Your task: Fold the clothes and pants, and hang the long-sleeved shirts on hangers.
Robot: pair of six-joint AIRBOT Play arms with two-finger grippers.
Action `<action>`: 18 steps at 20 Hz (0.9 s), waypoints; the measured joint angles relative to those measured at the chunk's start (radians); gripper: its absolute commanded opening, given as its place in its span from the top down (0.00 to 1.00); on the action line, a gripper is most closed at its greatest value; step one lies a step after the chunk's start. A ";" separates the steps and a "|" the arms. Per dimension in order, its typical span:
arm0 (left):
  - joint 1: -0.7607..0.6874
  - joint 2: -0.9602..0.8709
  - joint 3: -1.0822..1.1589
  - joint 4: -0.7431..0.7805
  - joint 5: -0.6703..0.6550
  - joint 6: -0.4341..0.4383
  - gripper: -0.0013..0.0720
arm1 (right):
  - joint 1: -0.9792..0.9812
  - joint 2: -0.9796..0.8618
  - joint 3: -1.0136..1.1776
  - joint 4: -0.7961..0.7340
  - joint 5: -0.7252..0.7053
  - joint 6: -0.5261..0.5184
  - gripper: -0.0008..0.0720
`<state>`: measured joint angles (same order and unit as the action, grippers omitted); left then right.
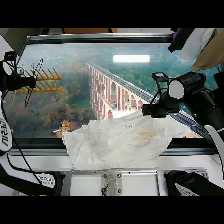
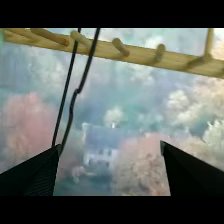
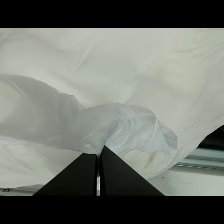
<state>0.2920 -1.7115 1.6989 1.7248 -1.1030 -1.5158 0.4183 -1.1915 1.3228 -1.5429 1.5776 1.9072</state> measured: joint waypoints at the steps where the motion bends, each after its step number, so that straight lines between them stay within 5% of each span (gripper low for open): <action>1: 0.013 -0.048 0.035 0.003 0.009 0.008 0.03 | 0.000 0.000 0.000 0.000 0.000 0.000 0.97; 18: 0.106 -0.386 0.201 0.010 0.080 0.059 0.04 | 0.000 -0.001 0.000 0.000 0.000 0.000 0.97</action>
<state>0.3981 -2.0972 1.8996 1.7348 -1.0229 -1.4567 0.4183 -1.1927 1.3228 -1.5429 1.5780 1.9072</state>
